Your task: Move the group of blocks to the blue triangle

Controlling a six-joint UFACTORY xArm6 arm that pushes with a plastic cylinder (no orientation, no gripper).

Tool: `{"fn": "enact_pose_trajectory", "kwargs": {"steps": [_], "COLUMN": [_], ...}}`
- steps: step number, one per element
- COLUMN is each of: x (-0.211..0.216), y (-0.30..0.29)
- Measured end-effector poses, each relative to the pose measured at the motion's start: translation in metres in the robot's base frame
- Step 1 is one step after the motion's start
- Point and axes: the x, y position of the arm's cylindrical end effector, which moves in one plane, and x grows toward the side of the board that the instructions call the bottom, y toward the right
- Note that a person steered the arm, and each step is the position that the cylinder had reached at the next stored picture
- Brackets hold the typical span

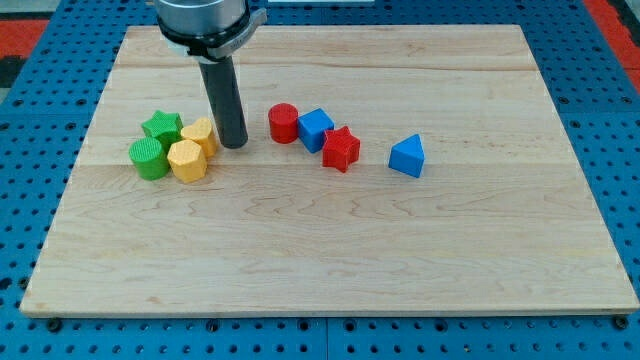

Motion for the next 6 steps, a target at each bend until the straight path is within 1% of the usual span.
{"fn": "enact_pose_trajectory", "kwargs": {"steps": [1,3,4,6], "x": [-0.027,-0.030,-0.033,-0.039], "y": [0.007,0.096,0.123,0.141]}}
